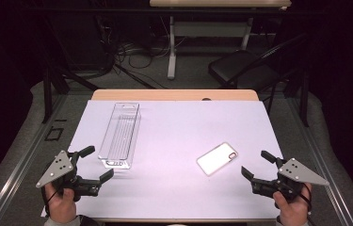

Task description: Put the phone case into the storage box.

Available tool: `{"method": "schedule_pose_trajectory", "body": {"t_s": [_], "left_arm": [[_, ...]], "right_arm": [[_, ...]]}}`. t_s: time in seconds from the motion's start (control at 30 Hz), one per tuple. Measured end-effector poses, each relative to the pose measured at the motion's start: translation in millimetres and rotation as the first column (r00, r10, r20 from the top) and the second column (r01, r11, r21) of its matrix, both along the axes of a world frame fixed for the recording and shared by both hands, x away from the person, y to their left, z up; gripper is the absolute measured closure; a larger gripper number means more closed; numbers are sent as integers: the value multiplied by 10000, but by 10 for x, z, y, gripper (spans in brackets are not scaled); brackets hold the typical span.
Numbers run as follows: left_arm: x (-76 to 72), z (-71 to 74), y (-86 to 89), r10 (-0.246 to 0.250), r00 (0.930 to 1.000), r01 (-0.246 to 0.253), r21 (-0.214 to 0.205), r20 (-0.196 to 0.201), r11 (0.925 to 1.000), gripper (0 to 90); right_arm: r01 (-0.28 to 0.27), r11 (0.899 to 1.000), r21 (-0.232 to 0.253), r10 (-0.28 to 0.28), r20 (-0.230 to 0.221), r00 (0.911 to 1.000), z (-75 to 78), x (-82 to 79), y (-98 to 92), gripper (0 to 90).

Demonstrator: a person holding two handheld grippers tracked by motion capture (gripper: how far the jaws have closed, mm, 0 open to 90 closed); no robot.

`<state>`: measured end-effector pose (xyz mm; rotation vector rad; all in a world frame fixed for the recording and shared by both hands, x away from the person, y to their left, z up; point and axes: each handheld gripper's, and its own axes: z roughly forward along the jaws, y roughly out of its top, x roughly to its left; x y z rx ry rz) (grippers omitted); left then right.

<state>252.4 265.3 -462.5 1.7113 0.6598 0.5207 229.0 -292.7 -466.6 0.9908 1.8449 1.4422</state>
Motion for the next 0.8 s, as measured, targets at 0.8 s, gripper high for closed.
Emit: {"method": "schedule_pose_trajectory", "body": {"t_s": [0.8], "left_arm": [[22,38,-33,-141,9996,143,68,-256,9999,4]], "right_arm": [[-57,9996,-288,39,-621,9981,33,116,-35,128]]}}
